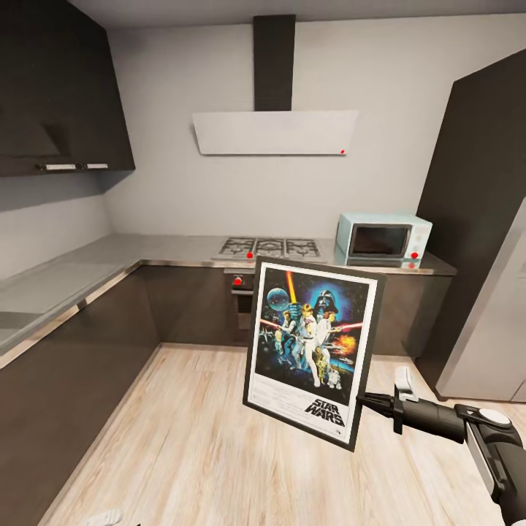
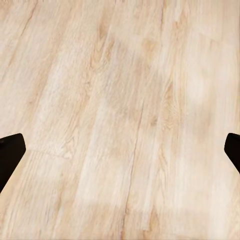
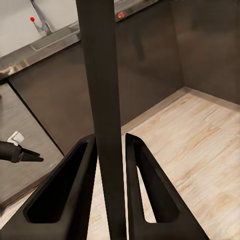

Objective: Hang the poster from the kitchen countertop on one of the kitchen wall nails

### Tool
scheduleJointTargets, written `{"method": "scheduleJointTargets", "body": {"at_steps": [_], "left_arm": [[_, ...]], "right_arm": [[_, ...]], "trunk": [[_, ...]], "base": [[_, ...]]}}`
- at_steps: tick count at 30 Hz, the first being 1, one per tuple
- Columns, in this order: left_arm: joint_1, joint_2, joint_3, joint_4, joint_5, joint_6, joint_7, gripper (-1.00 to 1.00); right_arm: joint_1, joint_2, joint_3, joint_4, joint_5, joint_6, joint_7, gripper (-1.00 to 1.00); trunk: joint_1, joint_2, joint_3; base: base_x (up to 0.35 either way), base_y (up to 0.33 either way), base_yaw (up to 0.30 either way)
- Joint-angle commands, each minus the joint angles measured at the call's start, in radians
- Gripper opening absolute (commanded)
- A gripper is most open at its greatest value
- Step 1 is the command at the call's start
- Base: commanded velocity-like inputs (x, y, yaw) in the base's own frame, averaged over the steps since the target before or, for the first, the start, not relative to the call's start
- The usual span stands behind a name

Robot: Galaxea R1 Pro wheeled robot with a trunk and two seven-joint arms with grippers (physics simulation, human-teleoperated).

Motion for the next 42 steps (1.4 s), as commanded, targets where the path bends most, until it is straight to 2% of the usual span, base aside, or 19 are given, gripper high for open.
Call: {"method": "scheduleJointTargets", "body": {"at_steps": [1,42], "left_arm": [[-0.001,0.001,-0.008,0.001,0.007,-0.006,-0.001,1.0],[-0.001,0.001,-0.008,0.001,0.007,-0.005,-0.001,1.0]], "right_arm": [[-0.001,0.0,-0.001,0.0,-0.002,0.013,0.005,-1.0],[0.0,0.0,-0.001,0.0,-0.002,0.012,0.005,-1.0]], "trunk": [[-0.004,0.006,0.002],[-0.161,0.293,0.13]], "base": [[0.0,0.0,0.0],[0.0,0.0,0.0]]}}
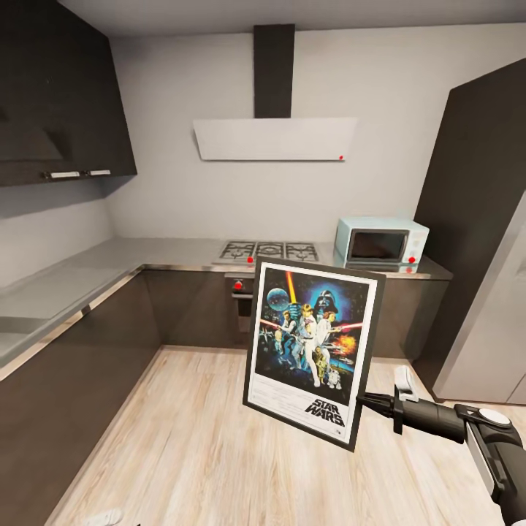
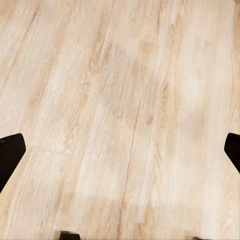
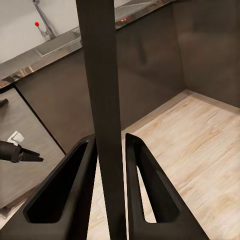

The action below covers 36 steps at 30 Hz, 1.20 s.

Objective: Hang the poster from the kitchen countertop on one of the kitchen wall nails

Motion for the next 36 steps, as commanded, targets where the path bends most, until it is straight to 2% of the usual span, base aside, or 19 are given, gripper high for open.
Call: {"method": "scheduleJointTargets", "body": {"at_steps": [1,25,36], "left_arm": [[-0.001,0.001,-0.008,0.001,0.007,-0.006,-0.001,1.0],[-0.001,0.001,-0.009,0.001,0.007,-0.006,-0.001,1.0],[-0.001,0.001,-0.009,0.001,0.007,-0.006,-0.001,1.0]], "right_arm": [[-0.001,0.0,-0.001,0.0,-0.002,0.013,0.005,-1.0],[-0.001,0.0,-0.001,0.0,-0.002,0.013,0.005,-1.0],[-0.002,0.0,-0.001,0.0,-0.002,0.013,0.005,-1.0]], "trunk": [[-0.004,0.006,0.001],[-0.096,0.174,0.077],[-0.096,0.174,0.077]], "base": [[0.0,0.0,0.0],[0.0,0.0,0.0],[0.0,0.0,0.0]]}}
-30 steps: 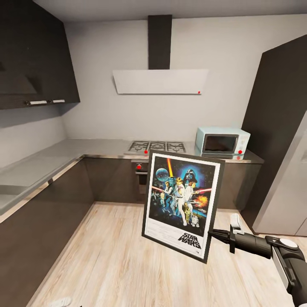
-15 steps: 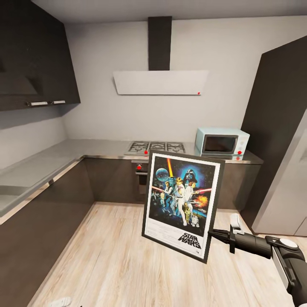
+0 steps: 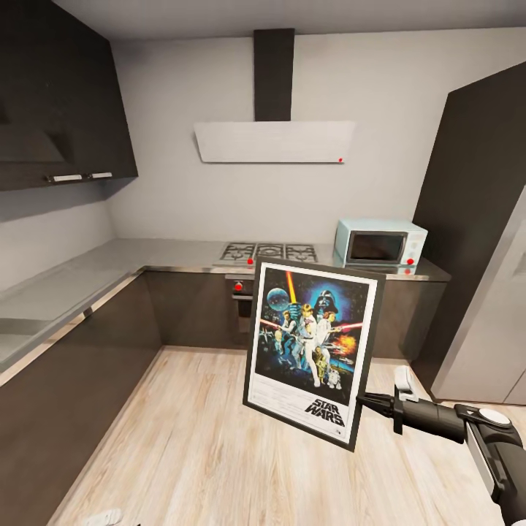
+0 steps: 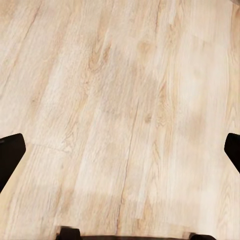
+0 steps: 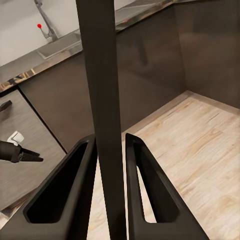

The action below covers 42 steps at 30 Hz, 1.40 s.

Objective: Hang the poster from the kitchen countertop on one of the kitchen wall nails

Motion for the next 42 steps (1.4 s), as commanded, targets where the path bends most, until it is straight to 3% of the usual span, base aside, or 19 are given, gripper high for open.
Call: {"method": "scheduleJointTargets", "body": {"at_steps": [1,36,42], "left_arm": [[-0.001,0.001,-0.008,0.001,0.007,-0.006,-0.001,1.0],[-0.001,0.001,-0.008,0.001,0.007,-0.007,-0.001,1.0],[-0.001,0.001,-0.008,0.001,0.008,-0.007,-0.001,1.0]], "right_arm": [[-0.001,0.0,0.0,0.0,-0.002,0.013,0.006,-1.0],[-0.001,0.0,-0.001,-0.006,-0.002,0.012,0.005,-1.0],[-0.001,0.0,-0.001,-0.012,-0.002,0.012,0.004,-1.0]], "trunk": [[0.001,-0.002,-0.002],[0.001,-0.002,-0.002],[0.001,-0.002,-0.002]], "base": [[0.0,0.0,0.0],[-0.001,0.0,0.0],[-0.197,0.0,0.051]]}}
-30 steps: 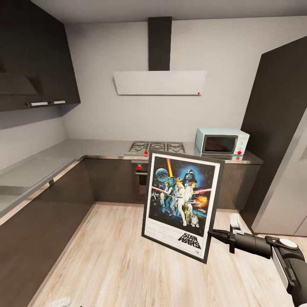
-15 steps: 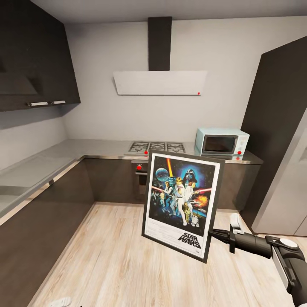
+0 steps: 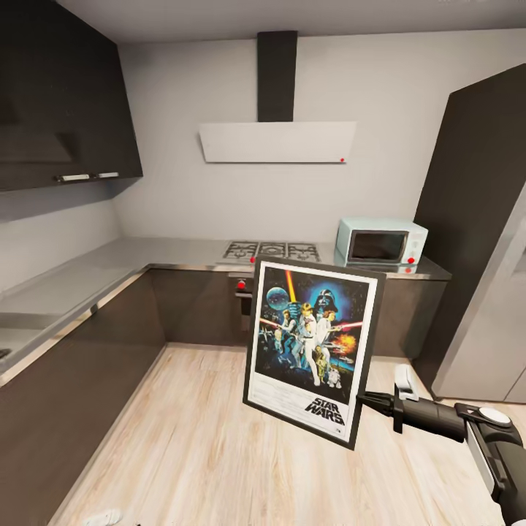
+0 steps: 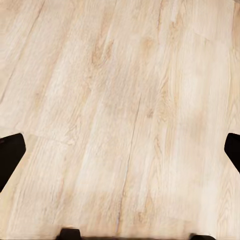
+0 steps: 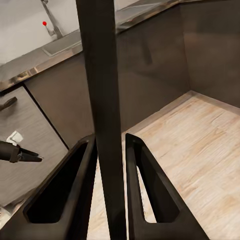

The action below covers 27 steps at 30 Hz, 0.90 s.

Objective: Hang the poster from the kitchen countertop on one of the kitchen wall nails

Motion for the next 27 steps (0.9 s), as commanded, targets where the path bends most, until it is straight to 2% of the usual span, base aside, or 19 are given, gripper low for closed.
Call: {"method": "scheduleJointTargets", "body": {"at_steps": [1,8,15,19,27], "left_arm": [[-0.001,0.001,-0.008,0.001,0.007,-0.006,-0.002,1.0],[-0.001,0.001,-0.008,0.001,0.007,-0.006,-0.002,1.0],[-0.001,0.001,-0.007,0.001,0.007,-0.006,-0.002,1.0],[-0.001,0.001,-0.008,0.001,0.007,-0.006,-0.002,1.0],[-0.001,0.001,-0.008,0.001,0.007,-0.006,-0.002,1.0]], "right_arm": [[-0.001,0.0,-0.001,-0.003,-0.002,0.013,0.005,-1.0],[-0.001,0.001,0.0,-0.007,-0.002,0.014,0.005,-1.0],[0.0,0.001,0.001,-0.01,0.0,0.013,-0.014,-1.0],[0.0,0.002,0.002,-0.01,0.0,0.012,-0.048,-1.0],[0.0,0.003,0.002,-0.018,0.0,0.012,-0.057,-1.0]], "trunk": [[0.0,-0.003,-0.002],[0.0,-0.003,-0.002],[0.0,-0.003,-0.002],[0.0,-0.003,-0.002],[0.0,-0.003,-0.002]], "base": [[-0.307,0.0,0.224],[-0.301,0.0,0.258],[-0.104,-0.015,0.269],[-0.213,-0.135,0.104],[-0.211,-0.147,0.127]]}}
